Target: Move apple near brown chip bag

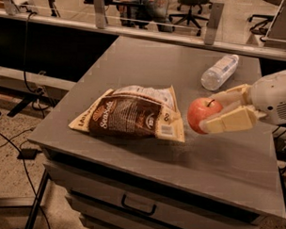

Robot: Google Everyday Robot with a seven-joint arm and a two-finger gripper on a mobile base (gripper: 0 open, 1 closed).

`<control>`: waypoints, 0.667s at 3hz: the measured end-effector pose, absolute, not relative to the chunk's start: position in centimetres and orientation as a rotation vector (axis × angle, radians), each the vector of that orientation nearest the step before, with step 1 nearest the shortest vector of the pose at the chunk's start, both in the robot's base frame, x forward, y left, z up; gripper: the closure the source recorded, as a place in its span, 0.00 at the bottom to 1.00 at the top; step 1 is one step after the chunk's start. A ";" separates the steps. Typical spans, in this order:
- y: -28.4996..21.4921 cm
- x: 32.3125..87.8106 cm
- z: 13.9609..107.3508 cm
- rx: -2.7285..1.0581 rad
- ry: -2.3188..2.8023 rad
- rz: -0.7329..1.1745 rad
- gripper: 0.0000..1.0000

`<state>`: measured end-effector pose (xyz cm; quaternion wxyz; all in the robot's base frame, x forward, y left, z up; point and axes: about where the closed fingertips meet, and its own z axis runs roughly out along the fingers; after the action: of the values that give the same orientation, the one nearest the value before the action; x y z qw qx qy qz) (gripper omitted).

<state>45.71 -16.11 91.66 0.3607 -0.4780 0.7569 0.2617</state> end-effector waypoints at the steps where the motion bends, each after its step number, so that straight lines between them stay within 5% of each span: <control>1: -15.3 45.8 89.3 -1.238 1.932 0.647 1.00; 2: -16.5 46.4 87.7 -1.236 1.906 0.553 0.88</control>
Offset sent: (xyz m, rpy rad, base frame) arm 0.0166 -0.0324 -0.0593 -0.1033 -0.2174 -0.0806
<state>46.40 -16.47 87.74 0.3911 -0.4866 0.7503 0.2176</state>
